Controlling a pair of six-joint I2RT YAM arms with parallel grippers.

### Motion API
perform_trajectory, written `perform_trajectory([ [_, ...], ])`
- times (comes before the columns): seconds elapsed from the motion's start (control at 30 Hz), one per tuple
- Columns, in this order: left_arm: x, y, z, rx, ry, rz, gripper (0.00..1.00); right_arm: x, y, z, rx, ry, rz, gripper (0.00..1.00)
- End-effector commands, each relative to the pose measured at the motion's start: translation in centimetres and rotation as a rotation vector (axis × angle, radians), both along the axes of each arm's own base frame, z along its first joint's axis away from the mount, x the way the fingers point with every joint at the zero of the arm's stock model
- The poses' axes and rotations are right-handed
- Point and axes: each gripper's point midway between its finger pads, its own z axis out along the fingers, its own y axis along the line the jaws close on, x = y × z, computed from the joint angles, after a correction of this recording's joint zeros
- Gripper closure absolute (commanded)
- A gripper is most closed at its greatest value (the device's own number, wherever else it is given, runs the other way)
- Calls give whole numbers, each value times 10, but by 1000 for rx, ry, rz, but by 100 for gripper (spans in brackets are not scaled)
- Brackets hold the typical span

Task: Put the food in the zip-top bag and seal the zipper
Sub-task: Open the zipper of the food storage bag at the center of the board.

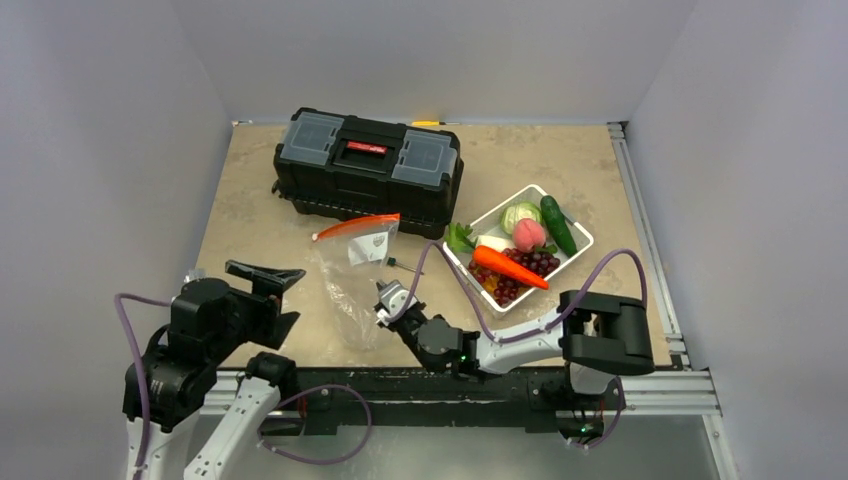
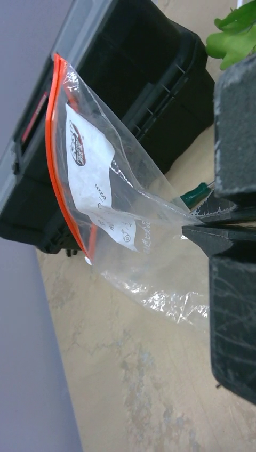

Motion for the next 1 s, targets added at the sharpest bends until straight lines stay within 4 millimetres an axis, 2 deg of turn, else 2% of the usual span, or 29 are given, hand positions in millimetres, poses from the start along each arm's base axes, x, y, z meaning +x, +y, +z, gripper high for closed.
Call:
perform_trajectory([
  [0.0,4,16,2,-109,88,216,13,-10,-10,52,194,-115,-29,100],
  [0.1,18,13,7,-87,95,215,13,-20,-8,53,184,-151,-6,100],
  [0.2,31,4,10,-10,150,133,11,-27,-9,56,185,-179,17,100],
  [0.37,37,-1,9,61,293,95,9,-33,-10,58,190,-191,56,100],
  [0.57,60,-7,4,6,266,135,9,-33,-11,61,185,-196,49,100],
  [0.7,83,-11,13,22,223,109,10,-32,-12,61,178,-200,45,100],
  [0.83,87,-17,6,7,269,94,12,-32,-12,60,174,-195,46,100],
  [0.97,90,-19,-10,-17,301,116,19,-33,-12,60,171,-197,46,100],
])
